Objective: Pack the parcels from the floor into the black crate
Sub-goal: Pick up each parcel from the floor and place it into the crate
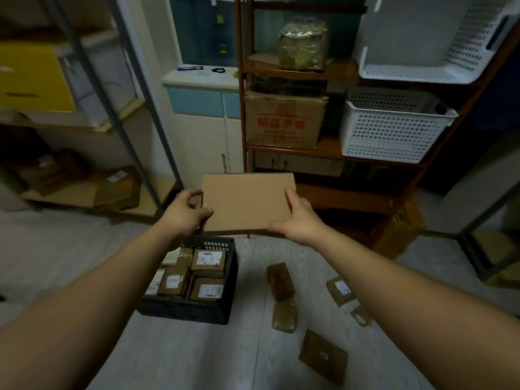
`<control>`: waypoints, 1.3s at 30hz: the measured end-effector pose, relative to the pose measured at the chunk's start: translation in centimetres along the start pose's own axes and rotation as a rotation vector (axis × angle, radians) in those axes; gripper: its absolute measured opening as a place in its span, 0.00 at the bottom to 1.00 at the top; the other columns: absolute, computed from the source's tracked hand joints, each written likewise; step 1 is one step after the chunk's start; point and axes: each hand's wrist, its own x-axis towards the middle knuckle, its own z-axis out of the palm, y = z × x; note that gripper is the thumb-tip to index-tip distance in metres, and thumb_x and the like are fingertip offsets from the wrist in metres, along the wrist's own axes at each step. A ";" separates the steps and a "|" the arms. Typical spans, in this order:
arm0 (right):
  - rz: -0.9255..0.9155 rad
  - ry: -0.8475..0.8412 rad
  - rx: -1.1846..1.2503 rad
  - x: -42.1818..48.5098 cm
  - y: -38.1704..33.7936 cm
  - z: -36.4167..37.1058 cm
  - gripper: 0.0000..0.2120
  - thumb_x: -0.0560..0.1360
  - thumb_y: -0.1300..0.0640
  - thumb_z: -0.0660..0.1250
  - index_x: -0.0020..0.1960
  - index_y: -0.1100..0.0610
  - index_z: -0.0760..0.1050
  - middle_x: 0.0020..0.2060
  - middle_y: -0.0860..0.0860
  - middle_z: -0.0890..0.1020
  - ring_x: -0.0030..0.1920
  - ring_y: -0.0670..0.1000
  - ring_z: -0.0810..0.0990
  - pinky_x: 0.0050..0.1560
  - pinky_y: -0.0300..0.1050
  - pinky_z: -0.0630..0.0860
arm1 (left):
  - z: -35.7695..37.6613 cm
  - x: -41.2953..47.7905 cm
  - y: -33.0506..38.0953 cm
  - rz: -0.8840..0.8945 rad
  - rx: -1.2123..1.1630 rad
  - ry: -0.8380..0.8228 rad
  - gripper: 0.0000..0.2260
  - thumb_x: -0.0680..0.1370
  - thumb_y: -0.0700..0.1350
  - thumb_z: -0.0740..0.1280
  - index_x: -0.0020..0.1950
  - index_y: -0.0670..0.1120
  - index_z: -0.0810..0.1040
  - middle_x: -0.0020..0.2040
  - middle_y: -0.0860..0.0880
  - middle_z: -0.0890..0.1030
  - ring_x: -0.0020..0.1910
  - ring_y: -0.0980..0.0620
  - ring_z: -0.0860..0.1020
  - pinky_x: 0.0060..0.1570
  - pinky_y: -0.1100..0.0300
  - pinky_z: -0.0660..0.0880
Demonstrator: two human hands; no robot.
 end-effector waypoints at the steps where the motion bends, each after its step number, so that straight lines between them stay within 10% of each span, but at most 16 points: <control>1: -0.007 -0.024 -0.050 0.4 -1.0 1.8 0.48 0.70 0.52 0.74 0.78 0.47 0.44 0.73 0.51 0.57 0.70 0.56 0.65 0.69 0.53 0.65 | -1.6 0.5 -0.8 0.004 0.004 0.020 0.26 0.77 0.40 0.66 0.73 0.49 0.62 0.60 0.44 0.75 0.50 0.48 0.76 0.50 0.52 0.76; 10: 0.030 -0.139 -0.168 4.4 -7.9 16.2 0.47 0.70 0.42 0.71 0.78 0.50 0.45 0.74 0.52 0.56 0.70 0.55 0.64 0.69 0.47 0.63 | -15.2 6.2 -8.3 -0.103 0.133 -0.118 0.35 0.73 0.37 0.70 0.76 0.48 0.58 0.69 0.44 0.71 0.59 0.44 0.75 0.58 0.47 0.76; 26: 0.205 -0.389 -0.165 19.0 -4.7 27.3 0.43 0.72 0.43 0.70 0.78 0.49 0.47 0.75 0.55 0.54 0.70 0.57 0.65 0.66 0.45 0.66 | -15.1 22.3 -18.8 -0.212 0.487 -0.371 0.36 0.77 0.45 0.67 0.77 0.52 0.47 0.65 0.41 0.73 0.57 0.45 0.76 0.53 0.56 0.74; 30: 0.293 -0.423 -0.125 21.9 -1.5 31.3 0.45 0.69 0.39 0.71 0.77 0.47 0.50 0.72 0.55 0.60 0.67 0.56 0.68 0.66 0.45 0.67 | -13.2 26.3 -22.6 -0.305 0.362 -0.442 0.30 0.77 0.38 0.67 0.75 0.46 0.56 0.60 0.48 0.70 0.53 0.49 0.74 0.42 0.73 0.73; 34: 0.397 -0.377 -0.164 23.5 2.8 35.6 0.46 0.66 0.37 0.73 0.76 0.48 0.54 0.71 0.56 0.63 0.66 0.56 0.69 0.66 0.47 0.69 | -10.6 30.6 -29.8 -0.398 0.418 -0.529 0.24 0.80 0.43 0.62 0.75 0.42 0.59 0.64 0.43 0.72 0.63 0.41 0.71 0.61 0.53 0.71; 39: 0.507 -0.344 -0.290 25.7 9.5 42.7 0.45 0.69 0.37 0.69 0.77 0.47 0.48 0.73 0.56 0.57 0.70 0.60 0.62 0.69 0.53 0.65 | -6.4 35.5 -40.3 -0.337 0.518 -0.658 0.31 0.76 0.44 0.68 0.75 0.44 0.58 0.72 0.41 0.66 0.68 0.41 0.69 0.66 0.51 0.68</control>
